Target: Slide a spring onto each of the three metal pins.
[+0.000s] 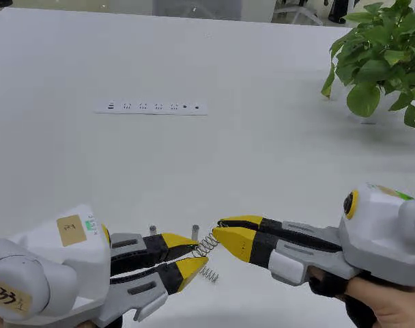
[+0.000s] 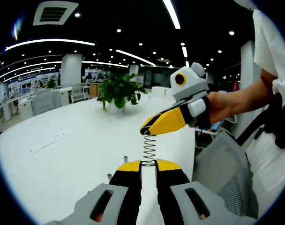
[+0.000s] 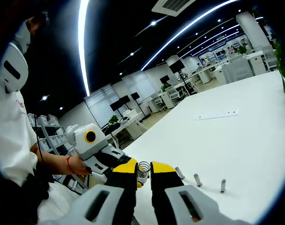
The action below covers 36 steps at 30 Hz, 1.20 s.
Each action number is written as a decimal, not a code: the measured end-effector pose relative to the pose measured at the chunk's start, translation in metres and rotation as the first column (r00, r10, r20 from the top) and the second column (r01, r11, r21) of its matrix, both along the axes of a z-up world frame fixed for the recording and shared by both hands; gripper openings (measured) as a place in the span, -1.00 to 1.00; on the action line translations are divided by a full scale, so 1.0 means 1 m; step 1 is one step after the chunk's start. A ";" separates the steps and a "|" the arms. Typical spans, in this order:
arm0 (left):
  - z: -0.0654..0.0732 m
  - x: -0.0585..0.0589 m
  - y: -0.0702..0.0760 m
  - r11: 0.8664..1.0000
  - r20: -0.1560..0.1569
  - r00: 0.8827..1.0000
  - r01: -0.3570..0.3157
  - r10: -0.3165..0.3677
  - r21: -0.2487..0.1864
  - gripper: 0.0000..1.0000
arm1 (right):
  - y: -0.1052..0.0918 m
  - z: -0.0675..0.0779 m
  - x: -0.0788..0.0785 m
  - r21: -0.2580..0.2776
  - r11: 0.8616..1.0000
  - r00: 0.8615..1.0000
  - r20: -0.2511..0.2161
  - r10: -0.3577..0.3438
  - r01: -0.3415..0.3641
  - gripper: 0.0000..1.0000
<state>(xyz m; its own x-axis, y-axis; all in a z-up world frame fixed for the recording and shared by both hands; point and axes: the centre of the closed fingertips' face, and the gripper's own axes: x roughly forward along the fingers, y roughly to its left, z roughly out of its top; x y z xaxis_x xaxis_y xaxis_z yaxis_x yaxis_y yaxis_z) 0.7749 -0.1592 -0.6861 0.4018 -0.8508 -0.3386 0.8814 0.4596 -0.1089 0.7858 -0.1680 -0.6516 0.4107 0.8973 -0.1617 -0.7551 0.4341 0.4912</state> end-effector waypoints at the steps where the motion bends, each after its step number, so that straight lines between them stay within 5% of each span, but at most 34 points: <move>1: 0.000 0.000 0.000 1.000 -0.002 1.000 0.003 -0.003 0.001 -0.79 | 0.001 0.000 -0.001 -0.013 1.000 1.000 0.008 0.008 -0.008 -0.77; 10: -0.007 -0.004 -0.003 0.999 -0.009 1.000 0.020 -0.019 0.029 -0.74 | 0.007 -0.001 -0.007 -0.135 0.988 0.994 0.078 0.080 -0.069 -0.78; 19: -0.011 -0.007 -0.005 0.998 -0.009 0.999 0.037 -0.037 0.053 -0.75 | 0.013 -0.003 -0.013 -0.260 0.960 0.977 0.151 0.152 -0.109 -0.78; 36: -0.011 -0.009 -0.008 0.998 -0.019 0.999 0.046 -0.046 0.051 -0.77 | 0.008 -0.004 -0.012 -0.300 0.947 0.966 0.187 0.178 -0.116 -0.78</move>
